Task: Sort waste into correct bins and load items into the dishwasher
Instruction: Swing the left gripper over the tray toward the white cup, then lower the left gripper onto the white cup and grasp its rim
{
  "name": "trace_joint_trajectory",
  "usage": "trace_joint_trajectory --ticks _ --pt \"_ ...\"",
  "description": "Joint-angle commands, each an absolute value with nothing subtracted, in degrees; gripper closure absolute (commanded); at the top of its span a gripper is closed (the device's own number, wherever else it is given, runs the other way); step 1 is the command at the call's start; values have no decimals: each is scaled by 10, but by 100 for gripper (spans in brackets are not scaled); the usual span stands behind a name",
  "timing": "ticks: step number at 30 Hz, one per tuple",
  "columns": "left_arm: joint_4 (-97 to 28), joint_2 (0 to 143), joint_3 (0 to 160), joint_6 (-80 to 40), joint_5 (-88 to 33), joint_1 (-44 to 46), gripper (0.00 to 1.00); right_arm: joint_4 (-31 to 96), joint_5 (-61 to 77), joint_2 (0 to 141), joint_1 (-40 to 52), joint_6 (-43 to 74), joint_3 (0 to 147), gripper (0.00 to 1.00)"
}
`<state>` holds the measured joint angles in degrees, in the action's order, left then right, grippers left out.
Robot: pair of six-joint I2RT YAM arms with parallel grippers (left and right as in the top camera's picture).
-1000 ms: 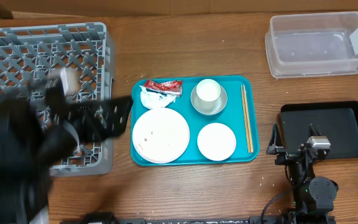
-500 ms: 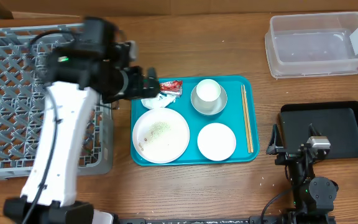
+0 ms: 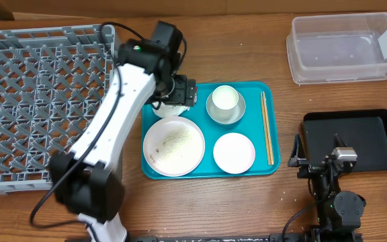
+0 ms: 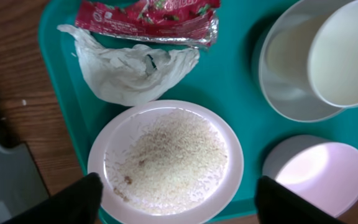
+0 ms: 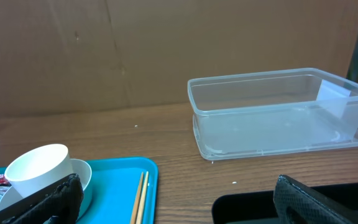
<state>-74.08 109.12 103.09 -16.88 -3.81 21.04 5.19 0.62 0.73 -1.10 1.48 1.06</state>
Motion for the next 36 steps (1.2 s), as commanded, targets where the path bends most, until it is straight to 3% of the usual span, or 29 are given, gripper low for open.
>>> trace_joint_trajectory --ticks 1,10,24,27,31,36 --pt "-734 1152 1043 -161 -26 215 33 49 1 2 -13 15 5 0" --pt "-691 1251 1043 -137 -23 218 50 49 1 2 -13 15 5 0" --pt "-620 1280 1043 -128 6 218 52 49 1 2 -14 15 5 0" --pt "-629 1279 1044 -128 -17 219 72 49 1 2 -13 15 5 0" --pt "-656 1272 1072 -129 -45 218 83 49 1 2 -13 15 5 0" --pt "-724 1260 1176 -129 -63 217 72 49 1 2 -13 15 5 0"
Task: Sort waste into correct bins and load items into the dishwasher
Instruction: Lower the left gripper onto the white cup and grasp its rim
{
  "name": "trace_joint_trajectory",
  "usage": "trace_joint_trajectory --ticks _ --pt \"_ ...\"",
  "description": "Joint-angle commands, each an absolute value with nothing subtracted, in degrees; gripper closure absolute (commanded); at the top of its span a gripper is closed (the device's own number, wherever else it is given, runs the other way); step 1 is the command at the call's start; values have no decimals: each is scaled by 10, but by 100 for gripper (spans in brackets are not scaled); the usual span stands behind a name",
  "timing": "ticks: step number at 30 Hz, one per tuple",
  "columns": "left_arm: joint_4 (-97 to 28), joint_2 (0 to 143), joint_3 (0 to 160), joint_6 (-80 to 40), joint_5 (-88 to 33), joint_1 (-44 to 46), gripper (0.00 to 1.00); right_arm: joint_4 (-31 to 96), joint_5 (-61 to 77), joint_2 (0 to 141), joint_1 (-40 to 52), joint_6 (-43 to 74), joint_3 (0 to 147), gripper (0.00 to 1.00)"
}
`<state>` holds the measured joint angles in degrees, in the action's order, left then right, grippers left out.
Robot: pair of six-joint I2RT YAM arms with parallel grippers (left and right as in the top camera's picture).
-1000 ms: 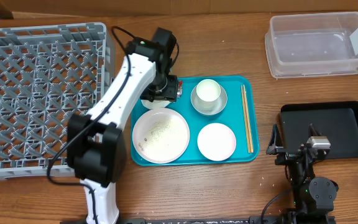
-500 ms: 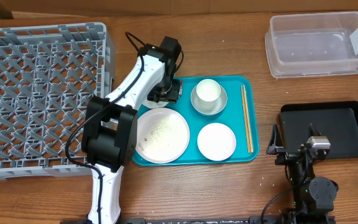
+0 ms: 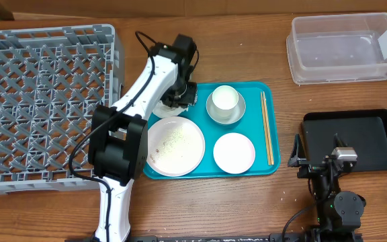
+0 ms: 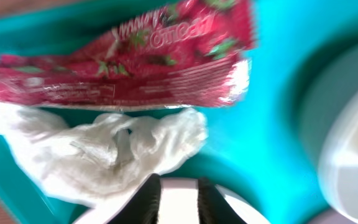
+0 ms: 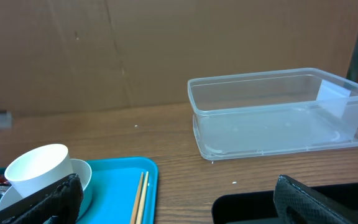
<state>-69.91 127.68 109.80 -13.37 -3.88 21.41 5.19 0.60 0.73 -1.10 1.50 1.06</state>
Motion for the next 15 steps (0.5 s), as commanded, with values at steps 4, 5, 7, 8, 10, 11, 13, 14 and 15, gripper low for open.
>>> trace_joint_trajectory --ticks 4,5,7,8,10,11,13,14,15 --pt "-800 1259 1282 -129 -95 218 14 49 1 2 -13 15 5 0" --pt "-817 1259 1302 -129 -109 218 0 49 1 2 -13 15 5 0" --pt "-853 1259 1335 -129 -150 218 0 49 1 2 -13 15 5 1" --pt "-869 1259 1346 -129 -183 219 0 49 1 2 -13 15 5 0" --pt "-884 1259 1351 -129 -238 220 0 49 1 2 -14 15 5 0" --pt "-887 1259 1347 -129 -276 224 0 49 1 2 -13 15 5 0" --pt "-888 1259 1339 -129 -288 233 0 49 1 2 -14 15 5 0" --pt "-889 1259 1337 -129 -288 239 3 49 1 2 -13 15 5 0" --pt "-888 1260 1334 -129 -287 247 6 49 1 2 -13 15 5 0"
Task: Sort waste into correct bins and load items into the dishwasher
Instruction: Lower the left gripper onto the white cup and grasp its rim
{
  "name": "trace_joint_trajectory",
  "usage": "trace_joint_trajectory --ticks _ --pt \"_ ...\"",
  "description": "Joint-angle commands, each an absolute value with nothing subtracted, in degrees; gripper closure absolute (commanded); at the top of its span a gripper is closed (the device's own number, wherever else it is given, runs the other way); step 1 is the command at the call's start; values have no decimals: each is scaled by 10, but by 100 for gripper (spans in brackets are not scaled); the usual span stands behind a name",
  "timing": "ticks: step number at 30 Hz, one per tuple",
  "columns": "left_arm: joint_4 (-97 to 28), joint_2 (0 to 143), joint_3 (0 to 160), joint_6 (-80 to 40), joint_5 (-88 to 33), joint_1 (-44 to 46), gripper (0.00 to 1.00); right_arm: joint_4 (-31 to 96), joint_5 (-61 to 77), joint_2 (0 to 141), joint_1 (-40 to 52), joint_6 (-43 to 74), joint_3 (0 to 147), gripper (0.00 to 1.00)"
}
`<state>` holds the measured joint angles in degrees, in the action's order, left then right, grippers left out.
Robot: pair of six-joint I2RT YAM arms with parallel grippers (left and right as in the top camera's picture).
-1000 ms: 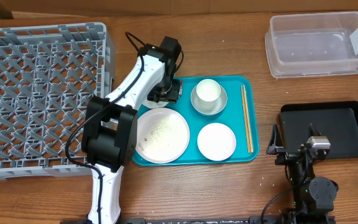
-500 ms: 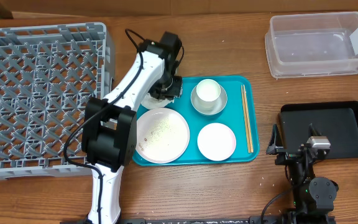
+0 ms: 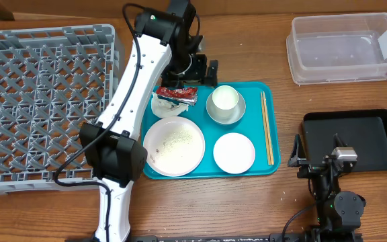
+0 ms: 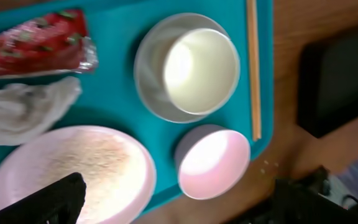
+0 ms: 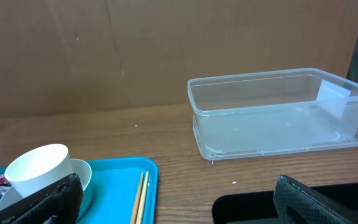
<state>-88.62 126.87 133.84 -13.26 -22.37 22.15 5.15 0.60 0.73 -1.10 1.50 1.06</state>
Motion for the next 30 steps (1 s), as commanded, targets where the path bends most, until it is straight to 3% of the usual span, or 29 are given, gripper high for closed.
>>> trace_joint_trajectory --ticks 1,2,3,6,16,20,30 --pt "-886 1260 1333 -129 -286 255 11 49 1 2 -13 15 5 0" --pt "-883 1260 1333 -129 -286 263 16 49 1 2 -13 15 5 0" --pt "-878 1260 1333 -128 -285 275 27 49 1 2 -13 15 5 0" --pt "-859 1260 1333 -128 -269 308 37 49 1 2 -13 15 5 0" --pt "-769 1265 1330 -129 13 387 35 49 1 2 -13 15 5 0" --pt "-754 1280 1328 -140 17 386 43 49 1 2 -14 15 5 0" --pt "-743 1350 1328 -142 -30 391 47 49 1 2 -13 15 5 0"
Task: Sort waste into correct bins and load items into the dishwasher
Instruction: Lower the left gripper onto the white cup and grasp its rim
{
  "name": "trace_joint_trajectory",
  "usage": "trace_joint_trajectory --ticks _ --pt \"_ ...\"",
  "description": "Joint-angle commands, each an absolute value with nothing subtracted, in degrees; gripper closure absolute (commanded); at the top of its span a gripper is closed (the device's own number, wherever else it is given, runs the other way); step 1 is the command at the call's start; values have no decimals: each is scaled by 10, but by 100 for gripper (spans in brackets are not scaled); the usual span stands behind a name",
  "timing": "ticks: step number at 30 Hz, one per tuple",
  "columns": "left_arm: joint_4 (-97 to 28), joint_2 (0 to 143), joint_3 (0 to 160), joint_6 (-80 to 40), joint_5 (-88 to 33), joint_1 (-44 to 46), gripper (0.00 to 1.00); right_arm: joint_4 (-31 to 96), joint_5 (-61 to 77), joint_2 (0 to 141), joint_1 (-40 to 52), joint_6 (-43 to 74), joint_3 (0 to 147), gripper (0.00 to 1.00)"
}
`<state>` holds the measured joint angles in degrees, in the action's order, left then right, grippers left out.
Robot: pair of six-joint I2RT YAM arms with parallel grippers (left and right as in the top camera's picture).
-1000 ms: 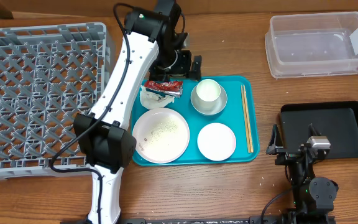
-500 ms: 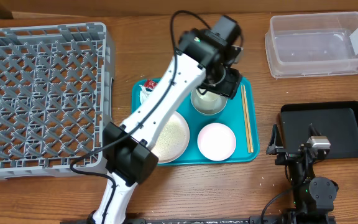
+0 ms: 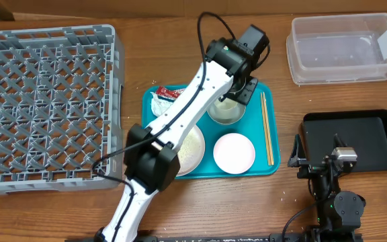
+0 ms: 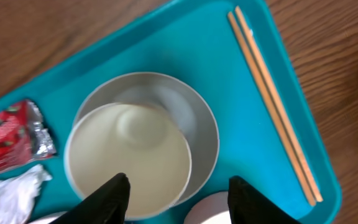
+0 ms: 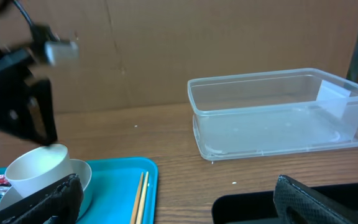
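A white cup (image 4: 129, 158) stands inside a grey bowl (image 4: 197, 121) at the back of the teal tray (image 3: 267, 165). My left gripper (image 4: 180, 202) hangs open just above them, with the cup's rim between its fingers (image 4: 114, 199). In the overhead view the left gripper (image 3: 237, 87) covers the cup. A red wrapper (image 3: 173, 92) and a crumpled white napkin (image 3: 158, 104) lie at the tray's back left. Chopsticks (image 3: 266, 128) lie along the right side. My right gripper (image 5: 185, 205) rests open, holding nothing, beside the black bin (image 3: 355, 138).
A rice-strewn plate (image 3: 195, 144) and a small white dish (image 3: 234, 152) fill the tray's front. The grey dish rack (image 3: 46, 101) takes the left of the table. A clear plastic bin (image 3: 345, 47) stands at the back right. The left arm crosses the tray diagonally.
My left gripper was open behind the tray's back left corner, looking down on the whole tray. It is now further right and closer in, open over the cup and bowl. The right arm has not moved.
My left gripper was open over the napkin and rice plate. Then its fingers were nearly together close to the napkin and wrapper. Then it was open behind the tray, with both scraps still on the tray. Now it is over the cup.
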<state>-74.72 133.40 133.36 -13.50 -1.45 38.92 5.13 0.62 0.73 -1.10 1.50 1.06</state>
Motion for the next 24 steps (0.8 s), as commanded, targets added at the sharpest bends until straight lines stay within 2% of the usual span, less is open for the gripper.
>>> trace_joint_trajectory --ticks 1,13,16,24 --pt "-742 1350 1328 -143 -30 391 47 49 1 2 -13 15 5 0" --pt "-744 1362 1327 -144 -45 401 50 49 1 2 -13 15 5 0" --pt "-745 1369 1327 -145 -44 403 55 49 1 2 -13 15 5 0" --pt "-748 1397 1327 -154 -40 405 60 49 1 2 -14 15 5 0"
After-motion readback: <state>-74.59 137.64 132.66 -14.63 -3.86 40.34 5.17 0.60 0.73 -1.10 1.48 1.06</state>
